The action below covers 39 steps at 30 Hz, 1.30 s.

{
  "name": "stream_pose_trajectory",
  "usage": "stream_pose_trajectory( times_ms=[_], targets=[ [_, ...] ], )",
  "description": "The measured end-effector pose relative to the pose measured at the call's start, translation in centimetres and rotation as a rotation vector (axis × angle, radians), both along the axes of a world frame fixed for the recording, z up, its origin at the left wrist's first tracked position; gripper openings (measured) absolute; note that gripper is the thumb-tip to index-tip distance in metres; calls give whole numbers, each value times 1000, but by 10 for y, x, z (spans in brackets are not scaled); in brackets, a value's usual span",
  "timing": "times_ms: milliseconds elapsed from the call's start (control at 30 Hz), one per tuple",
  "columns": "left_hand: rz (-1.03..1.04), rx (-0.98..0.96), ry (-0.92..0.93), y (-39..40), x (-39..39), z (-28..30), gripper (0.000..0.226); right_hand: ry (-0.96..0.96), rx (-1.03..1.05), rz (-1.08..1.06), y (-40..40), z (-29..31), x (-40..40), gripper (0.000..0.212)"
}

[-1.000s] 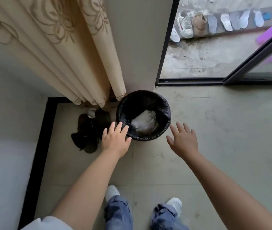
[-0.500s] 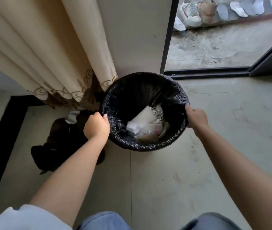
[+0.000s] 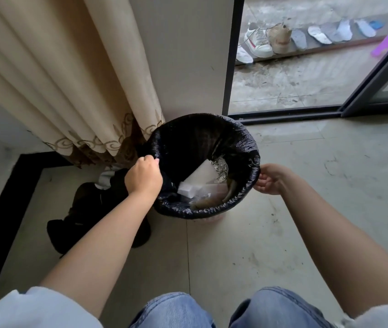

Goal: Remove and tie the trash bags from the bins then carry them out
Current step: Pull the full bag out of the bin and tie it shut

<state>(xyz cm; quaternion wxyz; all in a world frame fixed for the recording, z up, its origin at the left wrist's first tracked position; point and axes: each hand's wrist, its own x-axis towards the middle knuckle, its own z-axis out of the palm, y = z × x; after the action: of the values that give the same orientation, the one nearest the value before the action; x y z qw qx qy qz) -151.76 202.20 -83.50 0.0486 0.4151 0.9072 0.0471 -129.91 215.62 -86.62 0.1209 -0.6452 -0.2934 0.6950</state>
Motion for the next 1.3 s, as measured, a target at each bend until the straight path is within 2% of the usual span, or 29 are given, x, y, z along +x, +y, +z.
stream_pose_trajectory(
  times_ms=[100,200,267,333,400,500,600,700,833,933,1033,1100,1133,1167,1233,1267,1300],
  targets=[
    [-78,-40,-23,10,16,9,39,20,72,1,-2,8,-2,34],
    [-283,-207,-54,12,26,9,35,-18,287,13,-2,8,7,28],
    [-427,-352,-197,4,24,11,43,-85,392,80,-1,5,15,24],
    [-586,-520,-271,-6,22,14,56,-299,521,192,2,3,19,30],
    [-745,-616,-153,-16,22,15,56,-551,674,376,2,9,19,34],
    [-839,-569,-78,-21,23,13,42,-790,859,592,-7,27,12,30],
    [-860,-519,-87,-19,18,19,38,-918,1051,669,-12,46,5,25],
    [-817,-374,-140,-16,13,26,32,-791,1173,659,-13,58,-3,24],
    [-535,-132,-324,-16,20,16,20,-500,1002,682,-14,57,-11,29],
    [-254,23,-406,-11,24,6,33,-599,866,659,-11,55,-10,26],
    [24,22,-483,-1,16,-6,29,-727,712,699,-11,48,-2,26],
    [173,-8,-642,5,8,-12,37,-711,624,662,-8,47,-1,30],
    [197,-7,-659,6,6,-12,39,-660,624,605,-7,48,-2,30],
    [182,-1,-626,6,4,-10,40,-547,607,510,-6,49,-3,29],
    [42,78,-437,3,2,-6,38,-215,646,267,-3,48,0,23],
    [-69,147,-300,-3,2,-3,40,-102,679,236,-8,50,3,29],
    [-199,243,-155,-11,2,-3,45,-66,759,312,-15,48,9,39]
  ],
)
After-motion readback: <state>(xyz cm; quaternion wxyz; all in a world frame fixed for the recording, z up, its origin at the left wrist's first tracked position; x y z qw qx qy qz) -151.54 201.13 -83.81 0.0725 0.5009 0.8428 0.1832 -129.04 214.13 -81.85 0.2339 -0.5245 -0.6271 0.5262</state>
